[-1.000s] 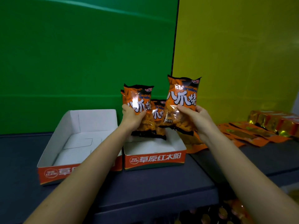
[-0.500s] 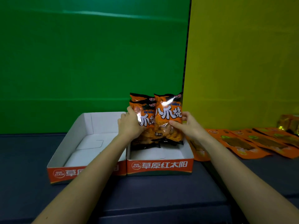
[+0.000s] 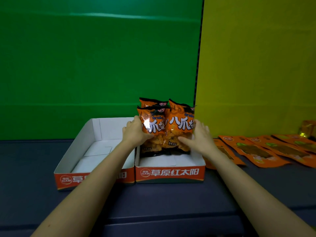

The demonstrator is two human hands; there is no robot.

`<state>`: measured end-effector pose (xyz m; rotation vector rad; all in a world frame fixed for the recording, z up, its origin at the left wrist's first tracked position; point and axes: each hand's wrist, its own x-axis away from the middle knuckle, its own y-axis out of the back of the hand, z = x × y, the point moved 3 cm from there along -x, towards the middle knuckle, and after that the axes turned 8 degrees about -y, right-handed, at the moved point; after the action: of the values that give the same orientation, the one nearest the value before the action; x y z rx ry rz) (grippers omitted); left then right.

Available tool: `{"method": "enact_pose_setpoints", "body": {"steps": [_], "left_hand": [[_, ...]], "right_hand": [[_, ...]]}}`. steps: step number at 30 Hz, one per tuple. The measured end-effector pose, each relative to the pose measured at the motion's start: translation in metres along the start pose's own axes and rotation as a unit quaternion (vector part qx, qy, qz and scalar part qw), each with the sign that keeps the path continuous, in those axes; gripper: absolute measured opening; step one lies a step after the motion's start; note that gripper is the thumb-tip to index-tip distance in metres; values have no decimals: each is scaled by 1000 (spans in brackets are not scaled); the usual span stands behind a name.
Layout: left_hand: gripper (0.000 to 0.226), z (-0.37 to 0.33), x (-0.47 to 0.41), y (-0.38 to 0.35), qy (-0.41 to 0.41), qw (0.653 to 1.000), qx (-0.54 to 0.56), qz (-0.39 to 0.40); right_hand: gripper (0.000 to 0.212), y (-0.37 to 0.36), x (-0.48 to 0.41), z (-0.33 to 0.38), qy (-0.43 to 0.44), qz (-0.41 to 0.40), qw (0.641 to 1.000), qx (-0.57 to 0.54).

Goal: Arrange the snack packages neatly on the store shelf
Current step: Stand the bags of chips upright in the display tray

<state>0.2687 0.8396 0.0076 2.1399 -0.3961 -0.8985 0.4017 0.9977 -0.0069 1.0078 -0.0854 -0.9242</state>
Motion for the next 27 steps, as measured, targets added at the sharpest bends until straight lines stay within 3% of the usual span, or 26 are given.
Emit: {"method": "enact_pose_setpoints", "body": {"steps": [3, 6, 12, 19, 23, 27], "left_hand": [[64, -1, 1, 0, -4, 1000, 4, -1], [64, -1, 2, 0, -6, 1000, -2, -1], [65, -1, 6, 1, -19, 1000, 6, -10], [57, 1, 9, 5, -21, 1000, -10, -5], [51, 4, 11, 11, -29, 999, 16, -5], [47, 10, 18, 29, -58, 998, -24, -17]], "right_hand": [[108, -1, -2, 4, -20, -5, 998, -59], [112, 0, -4, 9, -20, -10, 1000, -22], [89, -2, -3, 17, -27, -38, 998, 52], [79, -6, -1, 23, -44, -79, 992, 92], [81, -6, 5, 28, 13, -117, 990, 83], [69, -3, 16, 44, 80, -129, 985, 78]]}}
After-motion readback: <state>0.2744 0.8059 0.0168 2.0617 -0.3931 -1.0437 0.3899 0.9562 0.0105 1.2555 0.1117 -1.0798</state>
